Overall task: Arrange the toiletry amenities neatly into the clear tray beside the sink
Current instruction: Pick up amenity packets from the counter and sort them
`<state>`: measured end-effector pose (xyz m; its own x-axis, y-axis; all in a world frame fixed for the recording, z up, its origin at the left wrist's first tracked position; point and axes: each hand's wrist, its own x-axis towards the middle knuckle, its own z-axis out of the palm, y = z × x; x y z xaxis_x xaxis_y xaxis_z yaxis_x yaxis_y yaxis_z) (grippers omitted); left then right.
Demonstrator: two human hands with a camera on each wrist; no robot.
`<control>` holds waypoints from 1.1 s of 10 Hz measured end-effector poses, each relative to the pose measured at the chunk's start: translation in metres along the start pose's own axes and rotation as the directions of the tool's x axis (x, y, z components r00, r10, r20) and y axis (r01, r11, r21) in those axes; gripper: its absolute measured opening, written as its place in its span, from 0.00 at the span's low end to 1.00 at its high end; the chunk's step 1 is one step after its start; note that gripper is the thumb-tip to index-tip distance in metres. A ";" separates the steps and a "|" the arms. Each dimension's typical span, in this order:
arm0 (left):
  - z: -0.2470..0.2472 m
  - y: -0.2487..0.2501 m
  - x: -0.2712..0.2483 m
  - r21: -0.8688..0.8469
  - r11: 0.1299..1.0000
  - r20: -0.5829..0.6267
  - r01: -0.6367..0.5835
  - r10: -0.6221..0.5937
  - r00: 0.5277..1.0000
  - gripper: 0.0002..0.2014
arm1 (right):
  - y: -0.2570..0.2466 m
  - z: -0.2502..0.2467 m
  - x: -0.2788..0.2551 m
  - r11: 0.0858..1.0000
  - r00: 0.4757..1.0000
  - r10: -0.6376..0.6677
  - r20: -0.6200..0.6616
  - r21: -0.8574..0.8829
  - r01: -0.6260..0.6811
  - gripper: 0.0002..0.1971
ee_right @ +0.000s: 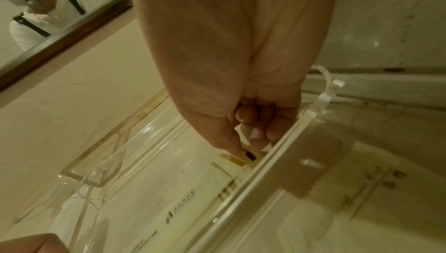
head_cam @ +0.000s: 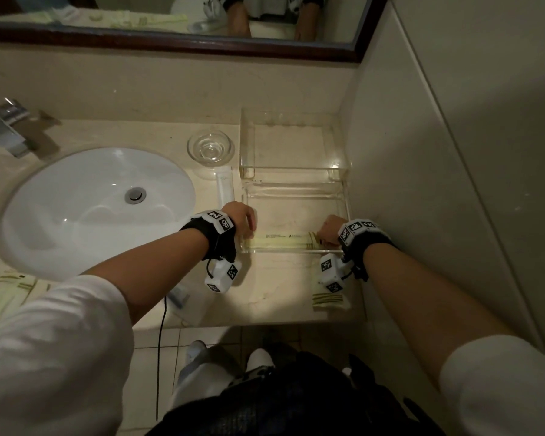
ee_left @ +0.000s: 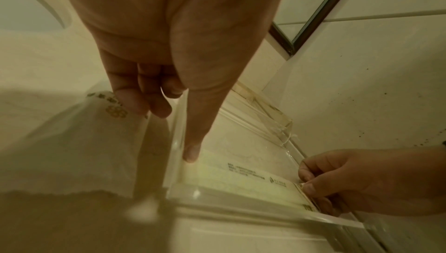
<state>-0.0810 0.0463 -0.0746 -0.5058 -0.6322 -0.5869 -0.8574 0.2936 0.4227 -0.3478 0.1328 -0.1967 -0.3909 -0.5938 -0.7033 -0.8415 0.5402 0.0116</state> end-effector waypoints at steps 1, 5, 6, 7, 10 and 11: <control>0.002 -0.002 0.000 -0.019 1.000 -0.060 0.003 -0.005 0.998 0.15 | -0.028 -0.041 -0.102 0.927 1.000 0.029 0.004 0.374 -0.028 0.11; -0.007 -0.001 -0.008 0.017 0.996 -0.169 -0.084 0.086 0.982 0.19 | -0.037 -0.040 -0.136 0.830 0.960 0.188 -0.209 0.556 -0.041 0.08; -0.009 0.009 -0.010 -0.019 0.989 -0.148 -0.143 0.139 0.979 0.12 | -0.035 -0.046 -0.155 0.754 0.949 0.184 -0.255 0.656 0.030 0.07; -0.006 0.020 -0.010 -0.030 0.982 -0.114 -0.186 0.181 0.977 0.09 | -0.031 -0.040 -0.165 0.669 0.939 0.222 -0.263 0.742 0.049 0.14; 0.020 0.062 -0.018 -0.028 0.926 0.115 -0.377 0.377 0.919 0.15 | -0.018 0.013 -0.211 0.497 0.943 0.306 -0.130 0.867 -0.042 0.09; 0.033 0.074 -0.021 0.017 0.900 0.169 -0.436 0.427 0.888 0.15 | -0.009 0.032 -0.222 0.462 0.923 0.380 -0.063 0.877 -0.131 0.07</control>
<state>-0.1364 0.1051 -0.0538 -0.8315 -0.3154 -0.4573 -0.5528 0.5518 0.6245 -0.2416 0.2790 -0.0630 -0.7041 -0.3799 -0.5999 -0.0107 0.8504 -0.5260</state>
